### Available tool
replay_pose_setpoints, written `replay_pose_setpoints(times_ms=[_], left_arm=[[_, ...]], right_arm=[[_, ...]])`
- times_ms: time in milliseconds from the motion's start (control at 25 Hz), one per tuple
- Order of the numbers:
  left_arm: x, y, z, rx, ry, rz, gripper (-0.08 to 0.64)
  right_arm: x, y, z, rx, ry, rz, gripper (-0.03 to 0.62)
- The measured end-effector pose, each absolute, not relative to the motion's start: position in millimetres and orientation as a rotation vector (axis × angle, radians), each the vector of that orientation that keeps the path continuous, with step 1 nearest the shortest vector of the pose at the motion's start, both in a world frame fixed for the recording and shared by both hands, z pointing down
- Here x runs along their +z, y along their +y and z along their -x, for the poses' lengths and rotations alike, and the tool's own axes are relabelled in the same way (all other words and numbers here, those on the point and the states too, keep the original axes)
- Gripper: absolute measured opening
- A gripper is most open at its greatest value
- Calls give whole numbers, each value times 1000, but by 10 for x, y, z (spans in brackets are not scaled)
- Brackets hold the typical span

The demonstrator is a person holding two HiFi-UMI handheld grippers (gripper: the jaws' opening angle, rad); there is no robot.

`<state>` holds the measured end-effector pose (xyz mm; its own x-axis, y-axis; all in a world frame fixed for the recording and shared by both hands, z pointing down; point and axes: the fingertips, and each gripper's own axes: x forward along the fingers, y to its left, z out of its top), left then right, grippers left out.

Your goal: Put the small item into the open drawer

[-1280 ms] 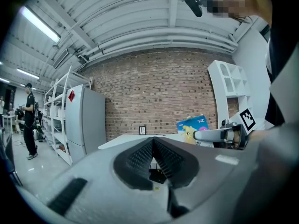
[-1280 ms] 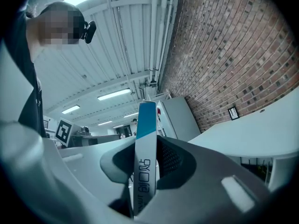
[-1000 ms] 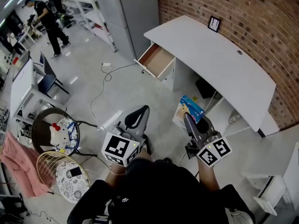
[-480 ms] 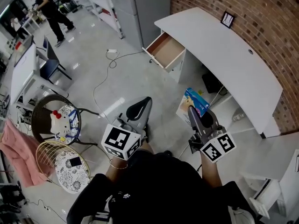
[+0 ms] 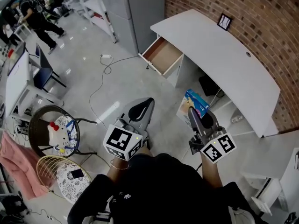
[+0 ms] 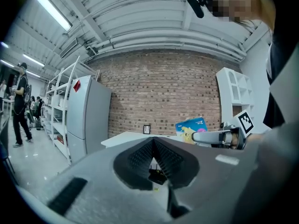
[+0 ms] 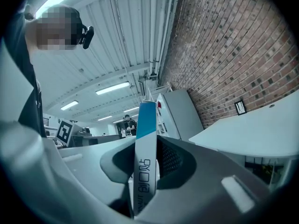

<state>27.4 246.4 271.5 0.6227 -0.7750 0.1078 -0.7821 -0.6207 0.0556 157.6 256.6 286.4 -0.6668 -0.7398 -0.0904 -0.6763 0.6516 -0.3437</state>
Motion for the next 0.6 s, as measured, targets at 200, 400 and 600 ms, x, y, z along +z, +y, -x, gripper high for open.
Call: replay_pose_setpoints(times_ms=[200, 400, 600], left_arm=[[2802, 2240, 27, 96, -1330, -2702, -3], [2797, 1964, 215, 86, -1302, -2704, -2], [2849, 1709, 432, 105, -1308, -2694, -2]], right_arm=[[2893, 2335, -1305, -435, 2659, 1142, 83], [2910, 2099, -1121, -451, 2652, 1176, 83], [2949, 1816, -897, -466, 2668, 1177, 83]])
